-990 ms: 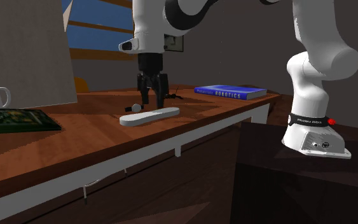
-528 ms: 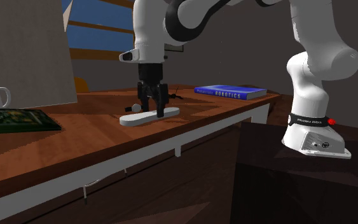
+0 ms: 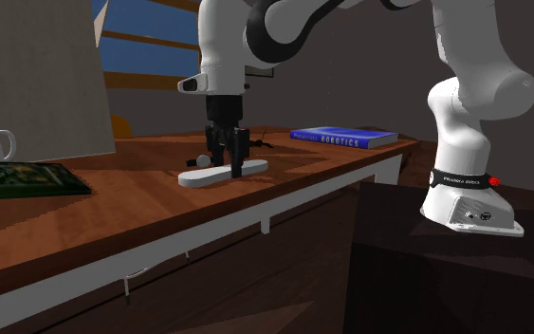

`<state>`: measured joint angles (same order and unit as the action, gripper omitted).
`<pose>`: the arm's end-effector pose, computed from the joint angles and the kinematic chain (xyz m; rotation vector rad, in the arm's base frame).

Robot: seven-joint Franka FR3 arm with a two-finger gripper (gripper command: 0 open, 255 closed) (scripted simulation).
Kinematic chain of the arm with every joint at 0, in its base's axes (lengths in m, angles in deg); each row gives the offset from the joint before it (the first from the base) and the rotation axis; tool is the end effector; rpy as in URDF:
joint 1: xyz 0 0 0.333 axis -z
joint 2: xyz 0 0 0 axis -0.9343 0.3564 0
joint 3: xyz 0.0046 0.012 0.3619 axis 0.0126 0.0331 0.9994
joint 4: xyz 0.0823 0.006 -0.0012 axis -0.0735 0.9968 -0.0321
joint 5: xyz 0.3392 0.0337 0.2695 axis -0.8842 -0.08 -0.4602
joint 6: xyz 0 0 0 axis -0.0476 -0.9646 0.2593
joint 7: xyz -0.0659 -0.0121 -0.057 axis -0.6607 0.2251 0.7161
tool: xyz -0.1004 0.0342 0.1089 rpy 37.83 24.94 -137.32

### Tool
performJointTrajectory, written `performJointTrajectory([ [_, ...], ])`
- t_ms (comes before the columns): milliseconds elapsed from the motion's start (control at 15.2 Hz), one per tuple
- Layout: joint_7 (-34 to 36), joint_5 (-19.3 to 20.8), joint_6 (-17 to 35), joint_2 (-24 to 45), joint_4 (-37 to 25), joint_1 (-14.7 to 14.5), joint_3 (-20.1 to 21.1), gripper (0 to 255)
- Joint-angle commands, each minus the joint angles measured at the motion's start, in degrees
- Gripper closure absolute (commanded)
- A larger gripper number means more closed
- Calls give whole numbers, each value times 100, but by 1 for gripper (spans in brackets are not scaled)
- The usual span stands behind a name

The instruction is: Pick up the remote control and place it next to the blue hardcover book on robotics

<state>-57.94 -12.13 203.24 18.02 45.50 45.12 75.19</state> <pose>0.5655 0.3747 0.3030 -2.6702 -1.6126 0.0021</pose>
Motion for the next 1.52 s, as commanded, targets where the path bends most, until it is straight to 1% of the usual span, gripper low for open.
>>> performJointTrajectory([
  [0, 0, 0, 1, -1, 0, 0, 0, 255],
  [396, 0, 0, 0, 0, -2, 0, 0, 255],
  [1452, -58, -115, -1070, -512, -568, 31, 42, 255],
])
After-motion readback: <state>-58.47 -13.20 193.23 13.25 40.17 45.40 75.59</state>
